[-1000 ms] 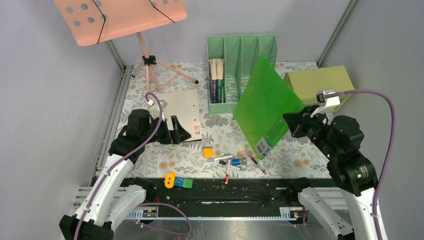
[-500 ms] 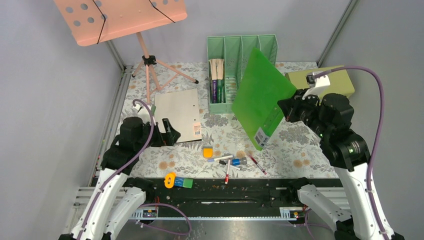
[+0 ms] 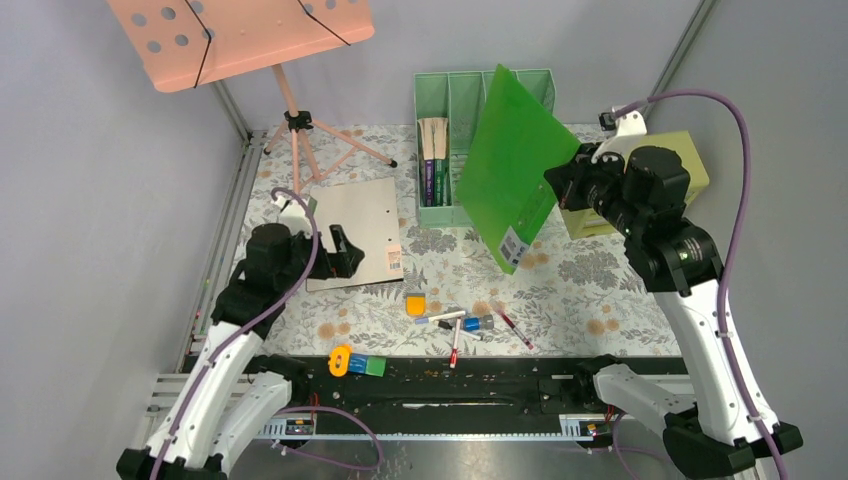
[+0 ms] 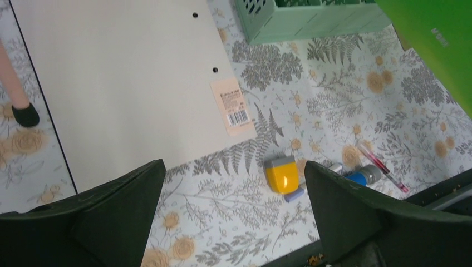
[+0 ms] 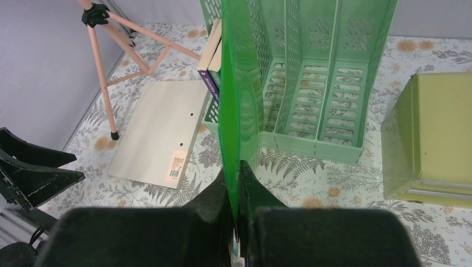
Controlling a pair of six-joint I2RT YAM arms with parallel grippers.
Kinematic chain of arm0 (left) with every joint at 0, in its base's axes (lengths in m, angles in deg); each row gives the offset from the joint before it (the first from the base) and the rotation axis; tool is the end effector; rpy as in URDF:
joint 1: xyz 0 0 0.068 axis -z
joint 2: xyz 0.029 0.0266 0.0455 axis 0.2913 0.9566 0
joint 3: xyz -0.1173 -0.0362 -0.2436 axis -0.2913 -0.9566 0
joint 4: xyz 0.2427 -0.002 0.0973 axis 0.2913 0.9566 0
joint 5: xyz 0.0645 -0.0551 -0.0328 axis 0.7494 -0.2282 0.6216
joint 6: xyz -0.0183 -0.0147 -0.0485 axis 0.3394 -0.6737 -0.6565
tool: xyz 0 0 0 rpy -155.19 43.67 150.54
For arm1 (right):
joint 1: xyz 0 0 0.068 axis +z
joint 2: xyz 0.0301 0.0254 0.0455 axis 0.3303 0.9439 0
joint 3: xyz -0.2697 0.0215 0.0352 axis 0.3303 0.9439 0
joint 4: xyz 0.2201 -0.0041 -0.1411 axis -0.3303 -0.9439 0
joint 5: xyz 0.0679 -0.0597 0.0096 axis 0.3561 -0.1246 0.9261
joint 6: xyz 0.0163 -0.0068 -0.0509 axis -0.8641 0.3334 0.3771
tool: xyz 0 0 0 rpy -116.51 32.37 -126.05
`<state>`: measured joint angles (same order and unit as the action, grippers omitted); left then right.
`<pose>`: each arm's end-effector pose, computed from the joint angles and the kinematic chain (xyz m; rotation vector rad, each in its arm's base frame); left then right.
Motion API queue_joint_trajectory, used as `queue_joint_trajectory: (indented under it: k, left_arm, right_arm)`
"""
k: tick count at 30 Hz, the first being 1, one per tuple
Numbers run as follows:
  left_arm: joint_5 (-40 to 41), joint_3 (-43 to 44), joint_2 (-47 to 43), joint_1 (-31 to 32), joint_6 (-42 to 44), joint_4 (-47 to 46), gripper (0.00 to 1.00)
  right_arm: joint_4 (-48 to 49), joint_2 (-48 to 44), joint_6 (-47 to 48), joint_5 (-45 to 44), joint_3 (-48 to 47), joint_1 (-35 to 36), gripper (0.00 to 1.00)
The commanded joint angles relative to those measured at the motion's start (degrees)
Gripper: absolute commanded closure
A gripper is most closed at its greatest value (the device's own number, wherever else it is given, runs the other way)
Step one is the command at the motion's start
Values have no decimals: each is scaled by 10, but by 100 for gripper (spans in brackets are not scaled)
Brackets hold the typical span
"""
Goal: Organize the desk
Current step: Place the folder in the storage box.
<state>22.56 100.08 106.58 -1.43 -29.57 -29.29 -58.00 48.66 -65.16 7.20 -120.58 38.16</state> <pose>0.1460 -0.0473 0.2983 0.0543 2.1109 -0.5529 0.1700 0.0618 0.4725 -0.1890 1.7263 0.4698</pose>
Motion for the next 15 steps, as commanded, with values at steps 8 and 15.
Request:
queue_joint_trajectory:
  k: [8, 15]
  left_arm:
    - [2, -24, 76, 0, -2, -147, 1]
    - [47, -16, 89, 1, -6, -132, 1]
  right_arm:
    - [24, 100, 4, -101, -168, 3, 100]
    - [58, 149, -25, -70, -211, 3, 100]
